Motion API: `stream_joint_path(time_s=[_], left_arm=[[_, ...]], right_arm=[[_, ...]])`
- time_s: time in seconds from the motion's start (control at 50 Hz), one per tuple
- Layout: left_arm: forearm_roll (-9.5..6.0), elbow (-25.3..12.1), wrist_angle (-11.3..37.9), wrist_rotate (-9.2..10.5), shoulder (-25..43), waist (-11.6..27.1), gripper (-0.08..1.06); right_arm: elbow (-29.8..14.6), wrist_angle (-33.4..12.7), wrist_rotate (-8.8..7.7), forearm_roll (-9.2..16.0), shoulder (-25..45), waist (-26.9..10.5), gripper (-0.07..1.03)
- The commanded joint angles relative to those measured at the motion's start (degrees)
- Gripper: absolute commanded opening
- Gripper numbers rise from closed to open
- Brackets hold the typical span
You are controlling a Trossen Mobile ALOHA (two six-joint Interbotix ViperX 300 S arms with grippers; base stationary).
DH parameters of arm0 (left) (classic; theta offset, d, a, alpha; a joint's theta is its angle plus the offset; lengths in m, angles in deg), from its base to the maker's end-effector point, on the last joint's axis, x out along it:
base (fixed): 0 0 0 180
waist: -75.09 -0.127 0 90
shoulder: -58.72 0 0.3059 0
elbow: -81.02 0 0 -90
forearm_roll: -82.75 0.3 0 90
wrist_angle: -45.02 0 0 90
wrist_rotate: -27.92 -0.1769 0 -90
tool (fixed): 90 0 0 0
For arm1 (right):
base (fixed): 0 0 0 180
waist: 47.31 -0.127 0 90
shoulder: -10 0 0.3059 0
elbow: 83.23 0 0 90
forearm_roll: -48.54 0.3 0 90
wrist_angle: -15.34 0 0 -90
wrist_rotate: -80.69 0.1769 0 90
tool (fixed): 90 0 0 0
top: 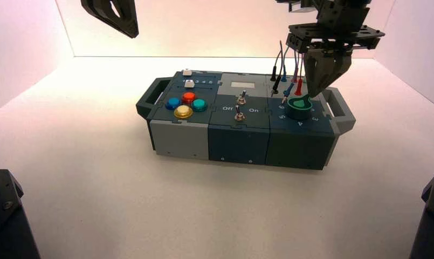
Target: Turn the knob to position 1.
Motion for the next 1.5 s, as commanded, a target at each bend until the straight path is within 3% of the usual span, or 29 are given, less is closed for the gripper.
stream_joint_path(time_s=[0.02, 1.16, 1.36, 1.5], left_arm=[[0.09, -1.8, -0.4, -0.35, -0.3, 0.4, -0.03], [0.26, -1.8, -0.4, -0.44, -0.3, 0.4, -0.03], [0.44, -1.9, -0.6, -0.44, -0.4, 0.4, -0.03], [0.53, -1.8, -1.8, -0.44, -2.5, 0.1, -0.03]], right_arm=[[-1.1, 0.3, 0.00, -0.2, 0.1, 0.3, -0.02], [-3.3, 0.0, -0.44, -0.2, 2.4, 0.3, -0.02], [-2.9, -0.6, -0.26, -1.2, -1.7, 0.8, -0.02], [-2.0, -0.3, -0.18, -1.8, -11.5, 1.3, -0.02]])
